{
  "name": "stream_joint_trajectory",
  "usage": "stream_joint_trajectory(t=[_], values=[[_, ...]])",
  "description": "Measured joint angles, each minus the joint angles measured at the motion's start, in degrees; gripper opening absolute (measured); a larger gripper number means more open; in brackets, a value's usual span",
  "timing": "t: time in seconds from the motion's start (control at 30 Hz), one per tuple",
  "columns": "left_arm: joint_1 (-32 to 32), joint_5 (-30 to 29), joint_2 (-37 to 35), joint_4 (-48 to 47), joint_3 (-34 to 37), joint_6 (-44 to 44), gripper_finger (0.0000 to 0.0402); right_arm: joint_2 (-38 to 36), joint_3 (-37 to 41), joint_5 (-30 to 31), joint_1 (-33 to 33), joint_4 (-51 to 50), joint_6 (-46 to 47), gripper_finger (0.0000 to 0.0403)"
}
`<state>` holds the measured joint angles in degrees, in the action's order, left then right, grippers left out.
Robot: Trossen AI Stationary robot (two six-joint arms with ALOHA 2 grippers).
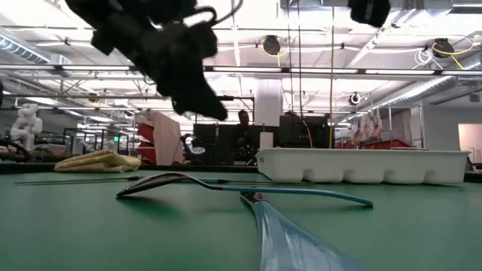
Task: Sort silverware
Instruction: Put the blue table knife into the silverware organizer
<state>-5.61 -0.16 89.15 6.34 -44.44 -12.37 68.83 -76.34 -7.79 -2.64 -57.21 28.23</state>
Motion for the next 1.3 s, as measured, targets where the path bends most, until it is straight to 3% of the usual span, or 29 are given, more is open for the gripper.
stream_joint_trajectory(t=[0.17,0.27,0.47,0.8,1.03,1.3], values=[[-0.6,-1.44,6.82,0.21,-0.02,0.8,0.0144,-2.01,0.0,6.83,-5.37,-2.11,3.43,0.0],[-2.44,-1.72,7.82,1.92,0.04,0.74,0.0151,-2.27,0.0,10.5,-8.6,-4.51,4.7,0.0],[-7.65,-10.38,6.34,4.89,-0.03,3.75,0.0152,-2.31,0.63,15.15,-12.79,-5.71,6.73,0.0],[-8.17,-11.96,5.87,11.85,7.94,3.88,0.0152,-2.31,3.13,15.61,-13.79,-4.65,7.61,0.0],[-6.66,-11.8,6.96,15.49,8.35,5.39,0.0152,-2.29,7.05,15.38,-13.78,-1.36,7.64,0.0],[-3.34,-7.13,11.11,18.82,8.33,6.55,0.0152,-2.27,10.11,14.98,-13.77,0.11,9.08,0.0]])
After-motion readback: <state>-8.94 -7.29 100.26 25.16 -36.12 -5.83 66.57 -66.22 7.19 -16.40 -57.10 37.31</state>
